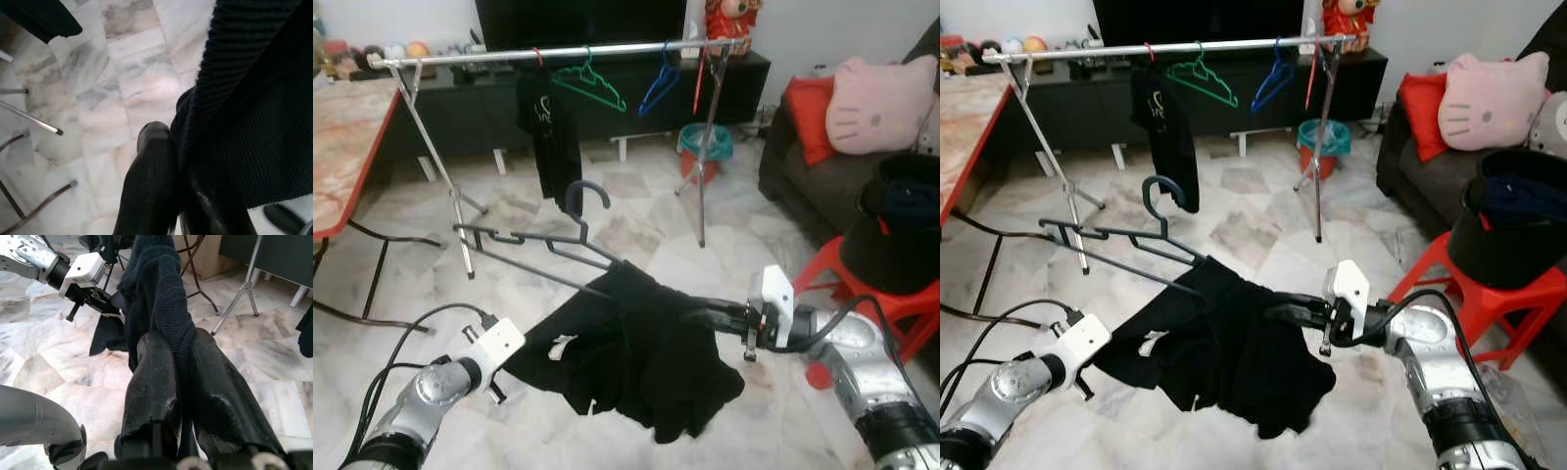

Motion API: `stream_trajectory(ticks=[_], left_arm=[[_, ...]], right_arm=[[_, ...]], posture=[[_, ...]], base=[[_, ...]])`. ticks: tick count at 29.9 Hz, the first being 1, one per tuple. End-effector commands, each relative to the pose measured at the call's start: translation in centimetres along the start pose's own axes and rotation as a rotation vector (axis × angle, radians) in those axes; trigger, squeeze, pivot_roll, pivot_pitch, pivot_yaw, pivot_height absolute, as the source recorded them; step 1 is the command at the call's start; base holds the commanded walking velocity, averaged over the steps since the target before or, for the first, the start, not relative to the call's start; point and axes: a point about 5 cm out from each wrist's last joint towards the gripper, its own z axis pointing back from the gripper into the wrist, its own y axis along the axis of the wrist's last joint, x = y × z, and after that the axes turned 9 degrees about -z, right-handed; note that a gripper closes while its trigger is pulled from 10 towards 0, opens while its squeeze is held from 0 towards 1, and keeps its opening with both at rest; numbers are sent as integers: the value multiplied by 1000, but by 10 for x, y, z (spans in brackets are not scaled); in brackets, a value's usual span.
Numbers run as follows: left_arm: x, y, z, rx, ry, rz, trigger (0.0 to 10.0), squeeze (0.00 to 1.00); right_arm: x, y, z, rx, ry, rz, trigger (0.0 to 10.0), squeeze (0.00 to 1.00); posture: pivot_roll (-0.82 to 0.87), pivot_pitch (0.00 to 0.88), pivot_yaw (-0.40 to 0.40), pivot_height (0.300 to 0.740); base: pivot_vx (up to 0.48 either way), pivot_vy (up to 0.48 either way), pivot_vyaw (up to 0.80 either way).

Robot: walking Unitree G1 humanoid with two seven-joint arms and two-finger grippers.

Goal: Hang hanger

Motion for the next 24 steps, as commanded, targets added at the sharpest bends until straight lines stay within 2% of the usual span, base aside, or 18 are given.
stream_trajectory(ticks=[1,2,4,7,9,16,20,22,24], left_arm=[[1,-10,4,-40,30,63,10000,0],[3,-9,3,-24,37,106,10000,0],[5,-8,2,-16,43,139,10000,0],[8,-8,2,-19,52,176,10000,0],[9,-8,1,-21,50,188,10000,0],[8,-6,0,-17,39,189,10000,0],[6,-5,0,-16,40,183,10000,0],[6,-3,0,-9,32,140,10000,0],[6,-3,0,-6,35,141,10000,0]], right_arm=[[7,13,3,38,-32,43,10000,0],[7,14,2,42,-41,45,10000,0],[7,13,2,46,-47,42,10000,0],[7,12,2,44,-59,43,10000,0],[7,10,3,51,-71,38,10000,0],[6,9,4,63,-87,33,10000,0],[6,8,4,62,-99,26,10000,0],[5,7,2,64,-95,22,10000,0],[4,6,1,66,-93,19,10000,0]], posture=[[8,0,-4,740],[3,0,-5,740],[2,0,-6,740],[-4,0,-4,740],[-9,0,-3,740],[-13,0,3,740],[-12,0,5,740],[-7,0,6,740],[-6,0,5,740]], base=[[0,0,0],[0,0,0],[0,0,0],[0,0,0],[0,388,0],[0,480,0],[0,480,-489],[0,0,-628],[0,0,-613]])
